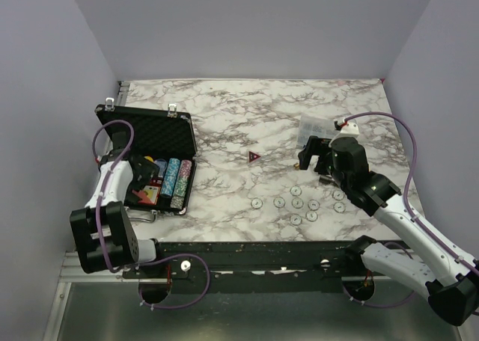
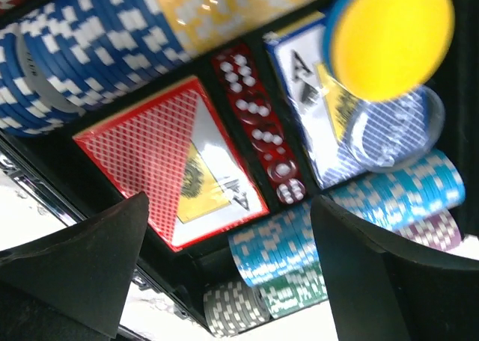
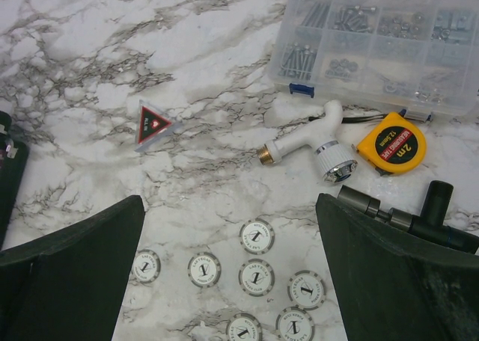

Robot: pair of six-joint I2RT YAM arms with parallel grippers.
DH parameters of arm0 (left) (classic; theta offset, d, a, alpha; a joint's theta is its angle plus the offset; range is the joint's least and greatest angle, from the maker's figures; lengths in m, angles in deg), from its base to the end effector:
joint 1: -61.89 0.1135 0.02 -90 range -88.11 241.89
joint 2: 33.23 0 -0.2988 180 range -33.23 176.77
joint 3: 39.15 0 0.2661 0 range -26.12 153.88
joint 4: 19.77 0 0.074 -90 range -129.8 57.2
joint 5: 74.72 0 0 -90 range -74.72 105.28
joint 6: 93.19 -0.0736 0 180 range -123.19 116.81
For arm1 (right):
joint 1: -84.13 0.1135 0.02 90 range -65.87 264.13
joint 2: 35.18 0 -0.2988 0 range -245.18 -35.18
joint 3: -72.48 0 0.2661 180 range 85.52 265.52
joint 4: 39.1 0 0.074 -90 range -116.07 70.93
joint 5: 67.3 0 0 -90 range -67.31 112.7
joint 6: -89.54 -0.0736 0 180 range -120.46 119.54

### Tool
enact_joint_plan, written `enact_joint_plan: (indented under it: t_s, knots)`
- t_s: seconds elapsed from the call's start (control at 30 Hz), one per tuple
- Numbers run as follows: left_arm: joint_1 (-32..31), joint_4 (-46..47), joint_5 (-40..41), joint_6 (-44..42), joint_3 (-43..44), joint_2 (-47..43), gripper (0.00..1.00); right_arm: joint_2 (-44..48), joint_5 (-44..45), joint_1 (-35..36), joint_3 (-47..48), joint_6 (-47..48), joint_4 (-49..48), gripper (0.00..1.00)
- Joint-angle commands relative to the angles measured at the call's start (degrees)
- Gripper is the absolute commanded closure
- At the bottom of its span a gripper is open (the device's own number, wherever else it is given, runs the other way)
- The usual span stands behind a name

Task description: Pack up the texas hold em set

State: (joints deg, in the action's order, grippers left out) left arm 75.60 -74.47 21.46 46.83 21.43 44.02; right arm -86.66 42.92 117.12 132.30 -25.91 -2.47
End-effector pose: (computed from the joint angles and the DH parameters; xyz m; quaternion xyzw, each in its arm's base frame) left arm 0.2468 0.0684 0.1891 -0.5276 0.8323 0.0002 0.1702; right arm 0.2010 0.1002 0.3181 0.0343 0.8492 0.1150 0.5142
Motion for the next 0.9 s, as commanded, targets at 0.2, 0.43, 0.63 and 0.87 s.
enact_joint_plan:
  t_s: [0.2,0.43,0.63,0.87]
  knots:
    - [-22.2,16.8,-0.7,-2.1,-9.1,-19.9,0.02,-0.2,-0.5,0.0,-0.6,0.0,-1.1,0.0]
    - [-41.3,25.3,1.3,-7.6,-2.9,-10.1,0.01,0.0,0.1,0.1,-0.4,0.0,-0.6,0.0]
    - [-49.9,20.8,-1.5,-15.6,17.5,11.9,0.02,0.9,1.2,0.0,-0.3,0.0,0.1,0.0]
    - [-51.0,8.9,-5.3,-19.7,45.4,36.4,0.02,3.3,3.9,0.0,0.2,0.4,1.6,0.0]
